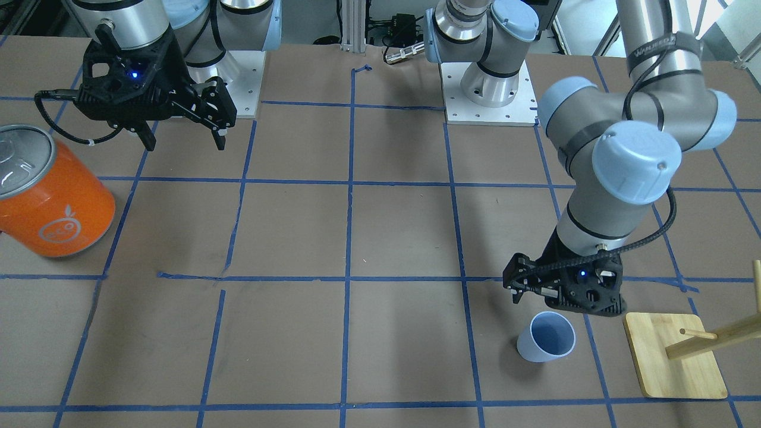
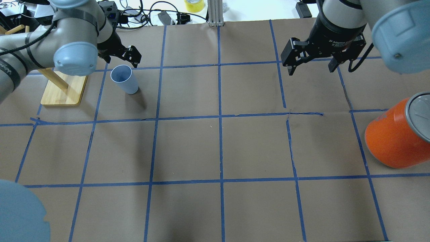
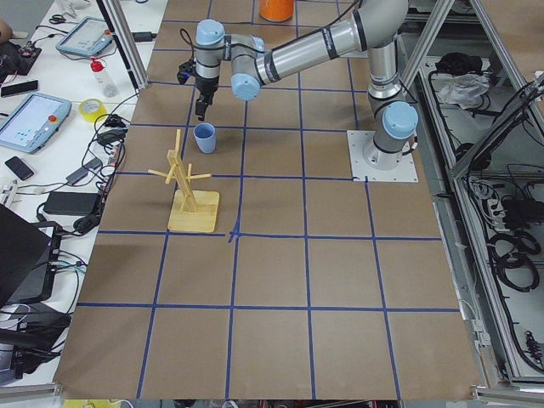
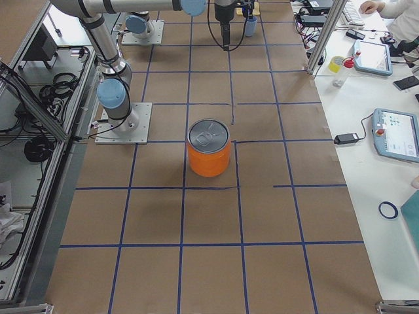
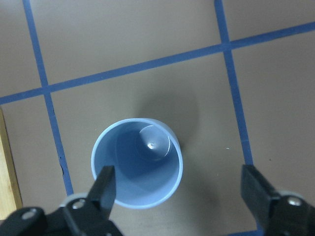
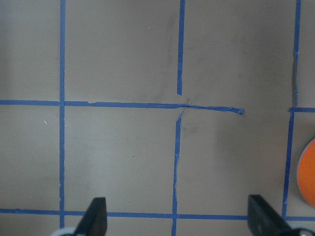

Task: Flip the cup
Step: 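Open the left gripper and raise it away from the cup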

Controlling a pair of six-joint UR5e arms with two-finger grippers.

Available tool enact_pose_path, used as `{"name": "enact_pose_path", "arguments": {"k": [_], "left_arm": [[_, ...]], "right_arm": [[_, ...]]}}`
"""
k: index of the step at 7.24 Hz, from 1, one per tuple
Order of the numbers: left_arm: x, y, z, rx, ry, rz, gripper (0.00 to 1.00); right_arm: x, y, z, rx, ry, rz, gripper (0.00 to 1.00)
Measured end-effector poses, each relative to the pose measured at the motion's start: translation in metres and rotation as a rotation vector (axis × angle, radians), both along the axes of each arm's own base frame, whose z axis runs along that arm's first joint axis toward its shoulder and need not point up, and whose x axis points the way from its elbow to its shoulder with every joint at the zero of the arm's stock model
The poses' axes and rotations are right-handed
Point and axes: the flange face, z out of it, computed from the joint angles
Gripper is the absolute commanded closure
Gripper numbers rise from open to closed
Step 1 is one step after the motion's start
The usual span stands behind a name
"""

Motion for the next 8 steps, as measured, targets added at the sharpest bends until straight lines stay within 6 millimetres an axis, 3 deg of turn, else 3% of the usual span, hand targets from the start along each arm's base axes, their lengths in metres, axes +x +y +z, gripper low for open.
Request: {"name": "enact_pose_path", "arguments": {"k": [2,4,6,8], "left_arm": [[-0.017,0.048,0.075,0.054,0.046,0.011,0.0],[-0.03,0.101,0.13,0.113,0.068,0.021,0.0],[-0.045,0.132,0.148,0.149,0.067,0.022,0.0],[-0.062,0.136,0.141,0.153,0.051,0.038,0.0]], "right_arm": [[0.0,0.0,0.0,0.0,0.0,0.0,0.0],[0.0,0.001,0.0,0.0,0.0,0.0,0.0],[0.0,0.001,0.001,0.0,0.0,0.001,0.0],[0.0,0.0,0.0,0.0,0.0,0.001,0.0]]}}
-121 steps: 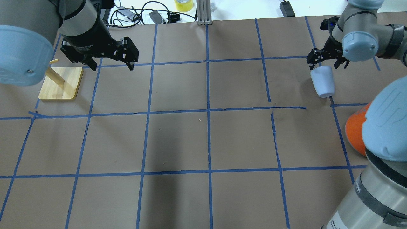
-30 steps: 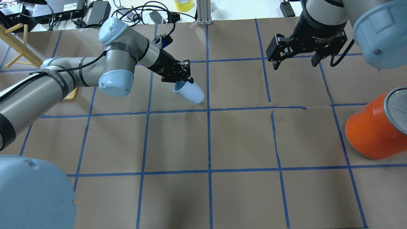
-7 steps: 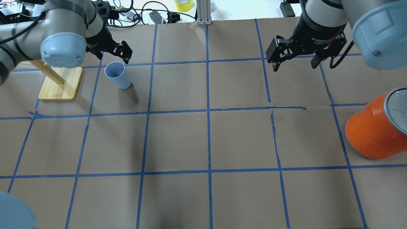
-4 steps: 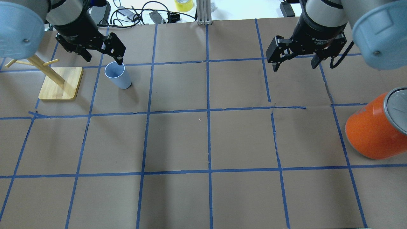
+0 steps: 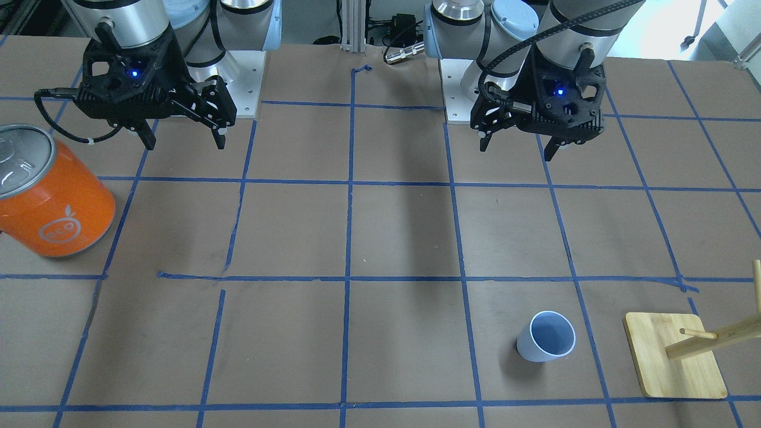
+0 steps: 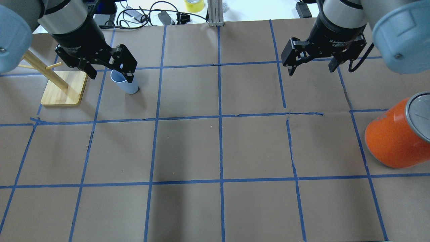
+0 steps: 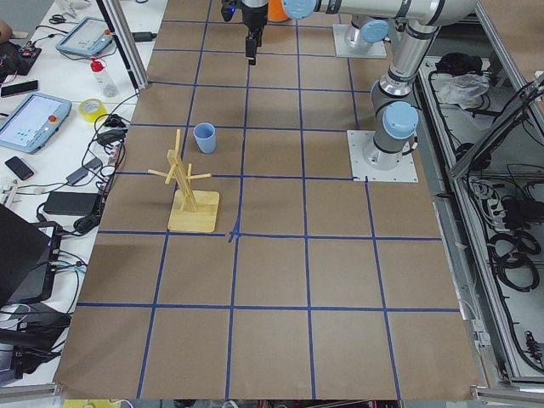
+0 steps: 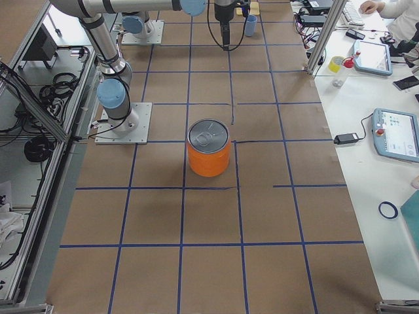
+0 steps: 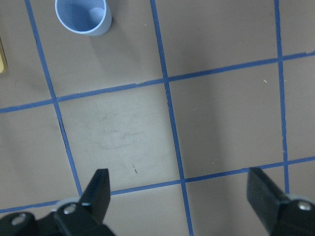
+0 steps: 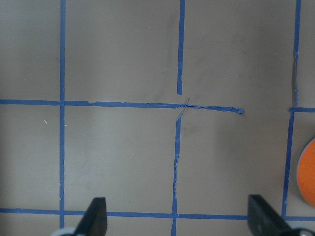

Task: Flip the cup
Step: 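Open the left gripper and raise it away from the cup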

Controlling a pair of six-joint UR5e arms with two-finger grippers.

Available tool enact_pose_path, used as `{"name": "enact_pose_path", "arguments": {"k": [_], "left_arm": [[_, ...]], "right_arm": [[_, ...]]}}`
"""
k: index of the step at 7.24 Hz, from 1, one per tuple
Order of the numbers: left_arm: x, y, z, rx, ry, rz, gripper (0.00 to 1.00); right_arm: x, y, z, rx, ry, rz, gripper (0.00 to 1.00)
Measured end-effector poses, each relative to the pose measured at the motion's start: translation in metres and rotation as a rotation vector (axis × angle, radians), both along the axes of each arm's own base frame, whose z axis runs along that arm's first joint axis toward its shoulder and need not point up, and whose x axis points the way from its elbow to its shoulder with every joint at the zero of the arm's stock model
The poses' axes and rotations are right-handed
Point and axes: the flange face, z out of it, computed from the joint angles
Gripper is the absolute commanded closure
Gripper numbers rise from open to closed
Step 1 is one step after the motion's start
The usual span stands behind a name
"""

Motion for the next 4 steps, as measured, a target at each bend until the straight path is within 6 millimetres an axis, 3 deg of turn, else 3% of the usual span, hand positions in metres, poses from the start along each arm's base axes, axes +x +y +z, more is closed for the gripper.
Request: {"name": "enact_pose_path", "arguments": {"k": [4], "left_arm": [[-0.0111,-0.0007,0.0065,-0.072,-0.001,0.064,0.0]], "right_arm": [[0.0,-0.0002,-0.0006,0.001,0.0,0.0,0.0]]}}
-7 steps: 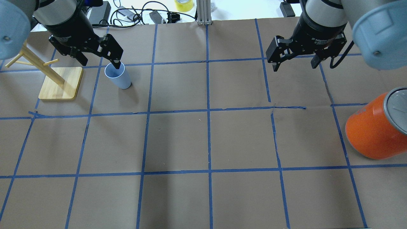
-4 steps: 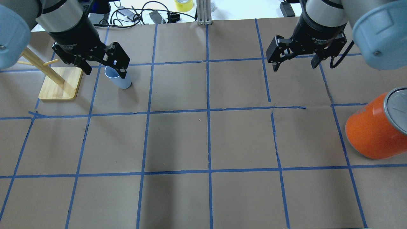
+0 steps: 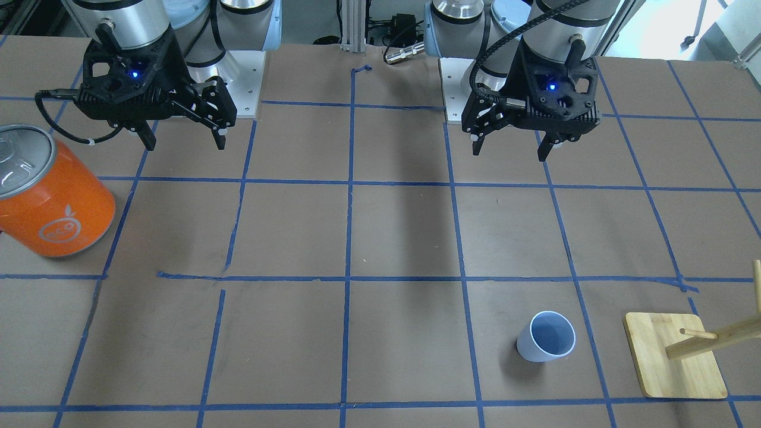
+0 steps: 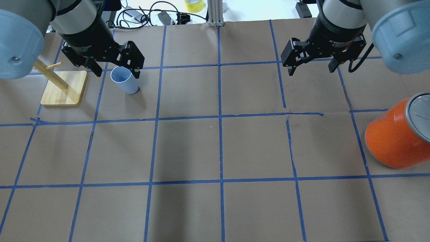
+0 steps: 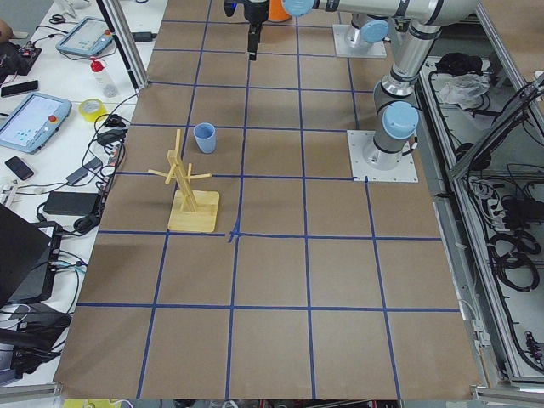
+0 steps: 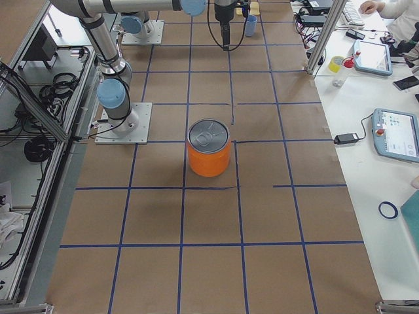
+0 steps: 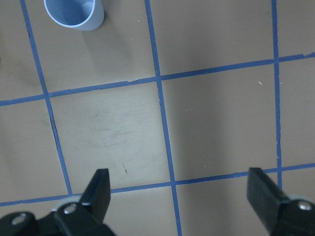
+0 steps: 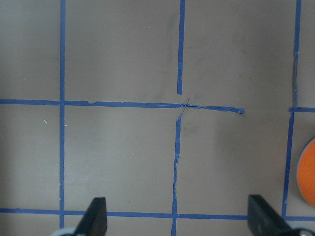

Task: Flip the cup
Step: 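Open the left gripper and raise it away from the cup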

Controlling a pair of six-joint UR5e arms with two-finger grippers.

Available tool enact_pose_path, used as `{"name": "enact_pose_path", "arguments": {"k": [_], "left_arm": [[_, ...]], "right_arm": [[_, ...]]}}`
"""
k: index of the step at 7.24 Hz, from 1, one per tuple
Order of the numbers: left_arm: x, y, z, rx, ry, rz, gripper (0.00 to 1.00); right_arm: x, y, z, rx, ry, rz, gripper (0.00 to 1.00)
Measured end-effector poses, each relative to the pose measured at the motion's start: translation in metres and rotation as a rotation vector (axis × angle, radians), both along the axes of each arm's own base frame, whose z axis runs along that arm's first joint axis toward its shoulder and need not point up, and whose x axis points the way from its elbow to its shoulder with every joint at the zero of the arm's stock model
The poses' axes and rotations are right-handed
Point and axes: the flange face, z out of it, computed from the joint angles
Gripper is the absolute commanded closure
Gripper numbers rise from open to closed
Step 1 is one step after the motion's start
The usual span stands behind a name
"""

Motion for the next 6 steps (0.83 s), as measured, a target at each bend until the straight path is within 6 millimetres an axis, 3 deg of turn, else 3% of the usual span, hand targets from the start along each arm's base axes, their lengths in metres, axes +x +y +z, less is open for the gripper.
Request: {"name": "enact_pose_path", "arguments": {"k": [6], "left_arm": [[0.007,-0.005,0.0075,-0.06,0.014,0.097,0.0]], "right_arm": [[-0.0001,0.0005,-0.0001,0.001,0.001,0.003,0.0]]}}
